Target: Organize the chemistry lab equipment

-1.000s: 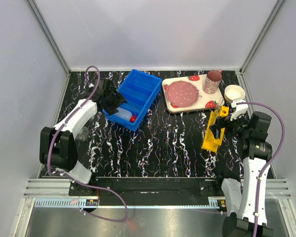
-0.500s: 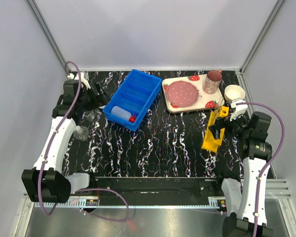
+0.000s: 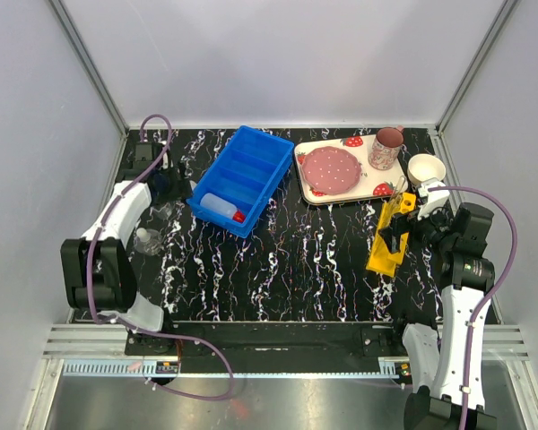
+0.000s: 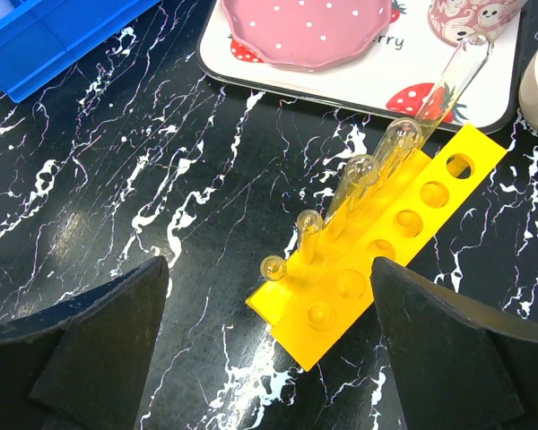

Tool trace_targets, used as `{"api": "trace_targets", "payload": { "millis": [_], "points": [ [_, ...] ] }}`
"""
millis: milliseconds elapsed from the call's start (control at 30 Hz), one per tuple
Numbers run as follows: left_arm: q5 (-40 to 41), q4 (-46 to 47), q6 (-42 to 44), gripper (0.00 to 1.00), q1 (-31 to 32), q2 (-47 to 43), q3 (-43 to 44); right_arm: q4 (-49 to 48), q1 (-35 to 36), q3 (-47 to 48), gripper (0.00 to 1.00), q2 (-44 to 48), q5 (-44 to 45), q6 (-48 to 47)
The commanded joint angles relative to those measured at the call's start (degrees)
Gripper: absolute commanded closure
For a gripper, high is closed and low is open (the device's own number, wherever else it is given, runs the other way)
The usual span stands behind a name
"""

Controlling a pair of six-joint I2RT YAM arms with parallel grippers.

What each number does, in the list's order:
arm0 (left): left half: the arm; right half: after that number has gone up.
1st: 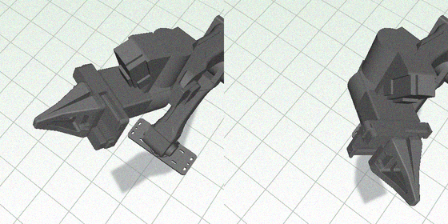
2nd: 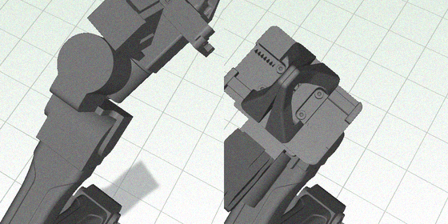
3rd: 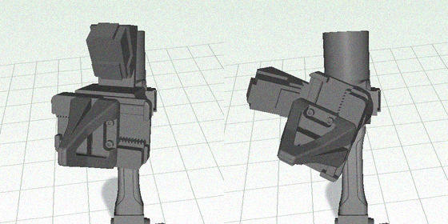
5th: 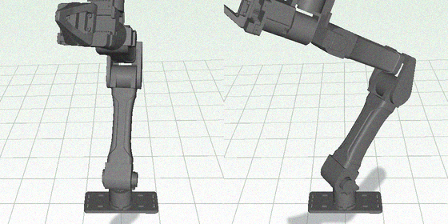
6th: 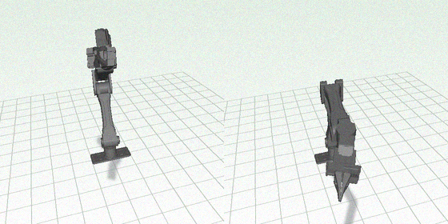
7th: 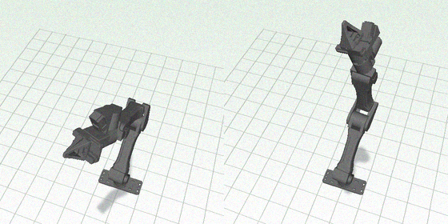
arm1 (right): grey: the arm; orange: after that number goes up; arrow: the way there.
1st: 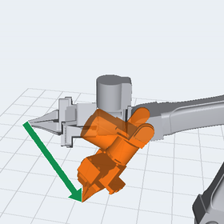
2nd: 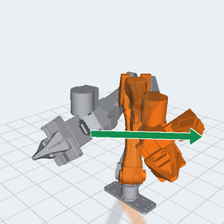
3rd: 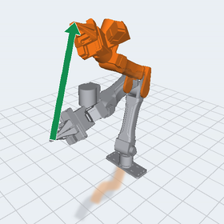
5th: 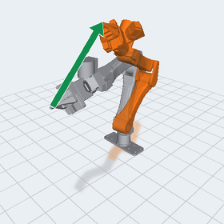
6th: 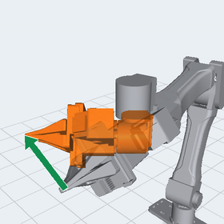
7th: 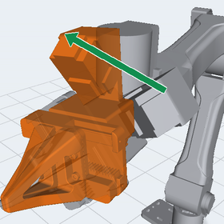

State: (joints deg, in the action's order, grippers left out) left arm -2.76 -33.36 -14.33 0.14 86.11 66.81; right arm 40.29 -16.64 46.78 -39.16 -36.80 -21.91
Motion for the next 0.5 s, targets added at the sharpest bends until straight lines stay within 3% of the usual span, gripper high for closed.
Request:
{"api": "trace_targets", "payload": {
  "millis": [0, 233, 467],
  "points": [
    [7.76, 0.41, 2.37, 0.24, -1.28, 4.76, 6.57, -1.27, -0.32, 0.15, 0.00, 0.22, -1.35, -0.85],
    [11.64, -0.74, 2.99, 0.36, -1.28, 10.04, 9.75, -1.18, -0.32, 0.15, 0.00, 0.13, -1.26, -0.94],
    [12.08, -2.49, 3.25, 0.59, -1.37, 15.05, 12.21, -1.18, -0.32, 0.15, 0.00, -0.04, -1.26, -1.03]
  ]
}}
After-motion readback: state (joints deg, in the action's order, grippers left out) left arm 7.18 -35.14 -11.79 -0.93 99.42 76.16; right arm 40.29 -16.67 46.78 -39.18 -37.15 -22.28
